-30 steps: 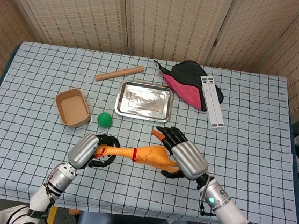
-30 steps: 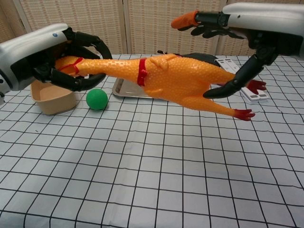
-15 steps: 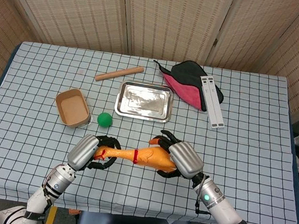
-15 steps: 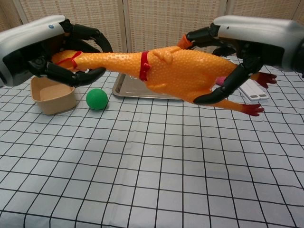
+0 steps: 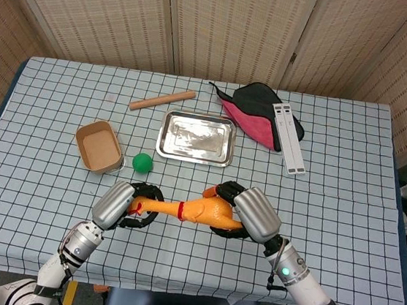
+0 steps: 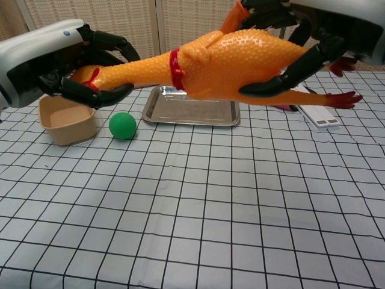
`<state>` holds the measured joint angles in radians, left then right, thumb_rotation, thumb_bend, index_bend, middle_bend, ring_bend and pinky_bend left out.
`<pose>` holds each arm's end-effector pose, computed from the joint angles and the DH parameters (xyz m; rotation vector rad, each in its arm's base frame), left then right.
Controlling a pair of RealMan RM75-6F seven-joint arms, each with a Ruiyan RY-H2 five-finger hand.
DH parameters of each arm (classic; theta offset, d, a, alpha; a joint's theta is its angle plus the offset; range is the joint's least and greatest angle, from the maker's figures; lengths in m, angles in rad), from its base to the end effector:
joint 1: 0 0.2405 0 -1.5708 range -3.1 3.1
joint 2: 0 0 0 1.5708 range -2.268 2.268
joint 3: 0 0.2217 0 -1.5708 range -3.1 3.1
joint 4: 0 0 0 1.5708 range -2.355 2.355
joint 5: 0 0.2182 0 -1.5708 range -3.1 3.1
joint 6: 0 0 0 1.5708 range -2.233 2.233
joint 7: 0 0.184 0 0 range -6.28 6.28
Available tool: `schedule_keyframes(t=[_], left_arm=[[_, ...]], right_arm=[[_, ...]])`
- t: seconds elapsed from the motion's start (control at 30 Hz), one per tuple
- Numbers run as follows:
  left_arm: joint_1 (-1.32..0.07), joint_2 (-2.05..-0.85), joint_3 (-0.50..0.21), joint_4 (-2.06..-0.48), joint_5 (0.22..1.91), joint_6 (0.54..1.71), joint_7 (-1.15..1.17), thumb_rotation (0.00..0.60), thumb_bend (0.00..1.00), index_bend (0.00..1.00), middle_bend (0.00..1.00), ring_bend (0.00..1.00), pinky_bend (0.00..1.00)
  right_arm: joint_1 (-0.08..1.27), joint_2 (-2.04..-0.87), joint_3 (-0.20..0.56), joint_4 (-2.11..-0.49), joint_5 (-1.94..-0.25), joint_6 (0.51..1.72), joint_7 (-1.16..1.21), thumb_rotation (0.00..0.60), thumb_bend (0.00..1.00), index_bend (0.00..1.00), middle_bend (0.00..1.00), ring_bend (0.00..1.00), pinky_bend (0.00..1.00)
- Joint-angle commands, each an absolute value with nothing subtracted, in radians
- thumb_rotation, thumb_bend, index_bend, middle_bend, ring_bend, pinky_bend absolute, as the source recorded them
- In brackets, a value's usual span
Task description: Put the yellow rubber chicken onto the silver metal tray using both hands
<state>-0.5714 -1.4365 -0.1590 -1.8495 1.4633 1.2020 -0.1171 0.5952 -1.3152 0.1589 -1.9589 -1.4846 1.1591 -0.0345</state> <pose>-0.0473 0.2831 0.0162 -1.7095 -1.3066 -1.5996 -0.0338 -0.2759 0.0344 1.8579 -1.1061 1.5053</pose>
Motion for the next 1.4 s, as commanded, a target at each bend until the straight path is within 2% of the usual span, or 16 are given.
schedule_keyframes(t=[0.03,0.17,0.2,0.23,0.27,0.3,0.33,0.4,0.43,0.53,0.7,0.93,1.2,1.3,1.4], left_arm=[[-0.573,-1.438,-0.159,-1.849,1.463,1.202,-0.111,0.600,0.83,0.74,0.65,0.51,0.65],[-0.577,-1.439,-0.167,-1.844,1.456,1.199,-0.105,0.600,0.83,0.75,0.65,0.51,0.65],[-0.578,-1.438,-0.169,-1.843,1.453,1.198,-0.105,0.600,0.83,0.75,0.65,0.51,0.65],[-0.579,-1.438,-0.170,-1.841,1.449,1.197,-0.106,0.600,0.83,0.75,0.65,0.51,0.65],[-0.580,-1.439,-0.172,-1.838,1.444,1.195,-0.107,0.600,0.83,0.75,0.65,0.51,0.65],[-0.580,-1.440,-0.173,-1.835,1.441,1.193,-0.108,0.600,0.83,0.75,0.65,0.51,0.65],[-0.580,-1.441,-0.174,-1.829,1.437,1.192,-0.108,0.600,0.83,0.75,0.65,0.51,0.65],[-0.581,-1.447,-0.178,-1.811,1.424,1.189,-0.110,0.600,0.84,0.75,0.66,0.51,0.65],[-0.581,-1.450,-0.180,-1.803,1.416,1.187,-0.113,0.600,0.84,0.75,0.66,0.51,0.65],[-0.587,-1.459,-0.187,-1.777,1.390,1.171,-0.126,0.600,0.84,0.75,0.66,0.51,0.65],[-0.599,-1.494,-0.200,-1.705,1.404,1.184,-0.124,0.600,0.84,0.75,0.66,0.51,0.65],[-0.647,-1.504,-0.254,-1.637,1.331,1.100,-0.204,0.600,0.84,0.75,0.67,0.51,0.65],[-0.731,-1.611,-0.306,-1.403,1.291,1.044,-0.218,0.600,0.84,0.75,0.67,0.51,0.65],[-0.811,-1.709,-0.363,-1.198,1.213,0.947,-0.276,0.600,0.83,0.75,0.66,0.51,0.65],[-0.872,-1.788,-0.385,-1.026,1.207,0.904,-0.324,0.600,0.83,0.75,0.66,0.51,0.65]], right_arm=[[0.592,-1.317,0.157,-1.956,-1.492,1.165,-0.032,0.600,0.33,1.00,0.77,0.93,1.00],[0.592,-1.308,0.153,-1.968,-1.471,1.148,-0.020,0.600,0.33,0.98,0.77,0.89,1.00],[0.592,-1.304,0.150,-1.968,-1.471,1.143,-0.018,0.600,0.32,0.89,0.74,0.83,0.97],[0.593,-1.296,0.145,-1.966,-1.472,1.135,-0.022,0.600,0.31,0.77,0.68,0.75,0.90],[0.597,-1.280,0.137,-1.968,-1.464,1.113,-0.031,0.600,0.28,0.54,0.56,0.59,0.76],[0.602,-1.260,0.130,-1.974,-1.453,1.089,-0.040,0.600,0.23,0.30,0.38,0.40,0.54],[0.609,-1.237,0.125,-1.981,-1.435,1.061,-0.056,0.600,0.18,0.12,0.20,0.21,0.30],[0.623,-1.192,0.125,-2.002,-1.394,1.017,-0.093,0.600,0.10,0.00,0.02,0.03,0.04],[0.623,-1.189,0.130,-2.005,-1.388,1.020,-0.095,0.600,0.07,0.00,0.00,0.00,0.00],[0.610,-1.184,0.135,-2.007,-1.408,1.045,-0.049,0.600,0.03,0.00,0.00,0.00,0.00],[0.595,-1.132,0.130,-2.018,-1.464,1.059,0.039,0.600,0.02,0.00,0.00,0.00,0.00],[0.537,-1.047,0.118,-2.002,-1.556,1.159,0.124,0.600,0.02,0.00,0.00,0.00,0.00],[0.479,-0.970,0.068,-1.941,-1.642,1.219,0.192,0.600,0.02,0.00,0.00,0.00,0.00],[0.469,-0.952,0.052,-1.893,-1.632,1.206,0.224,0.600,0.02,0.00,0.00,0.00,0.00],[0.482,-0.958,0.058,-1.865,-1.609,1.176,0.231,0.600,0.02,0.00,0.00,0.00,0.00]])
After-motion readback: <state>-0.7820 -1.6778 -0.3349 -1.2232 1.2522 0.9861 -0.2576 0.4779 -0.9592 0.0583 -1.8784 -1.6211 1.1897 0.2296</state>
